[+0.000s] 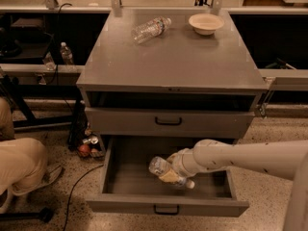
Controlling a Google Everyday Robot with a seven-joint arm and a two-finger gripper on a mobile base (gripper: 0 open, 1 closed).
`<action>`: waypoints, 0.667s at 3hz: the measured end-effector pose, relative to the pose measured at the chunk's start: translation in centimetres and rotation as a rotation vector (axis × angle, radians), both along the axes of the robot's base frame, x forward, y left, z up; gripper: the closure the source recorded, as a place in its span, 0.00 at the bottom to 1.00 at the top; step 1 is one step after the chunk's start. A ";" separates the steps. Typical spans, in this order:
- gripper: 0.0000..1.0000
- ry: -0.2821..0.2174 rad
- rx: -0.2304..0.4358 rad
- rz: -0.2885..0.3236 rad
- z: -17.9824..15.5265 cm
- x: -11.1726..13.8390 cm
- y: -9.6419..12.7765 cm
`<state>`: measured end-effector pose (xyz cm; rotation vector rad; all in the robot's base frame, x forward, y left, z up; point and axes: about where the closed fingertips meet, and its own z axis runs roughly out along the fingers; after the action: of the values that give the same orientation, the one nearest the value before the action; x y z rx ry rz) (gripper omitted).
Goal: Place blue plastic bottle into middle drawer
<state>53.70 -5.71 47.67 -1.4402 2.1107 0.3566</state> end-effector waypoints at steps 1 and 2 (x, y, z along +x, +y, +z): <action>1.00 0.024 -0.042 -0.100 -4.4 0.8 -0.4; 1.00 0.039 -0.036 -0.146 -6.9 1.8 -0.2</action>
Offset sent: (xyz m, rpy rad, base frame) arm 0.0319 -0.0023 -0.0968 -0.0289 0.0517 -0.2051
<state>55.52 -5.90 40.78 -1.2988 2.2484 0.2935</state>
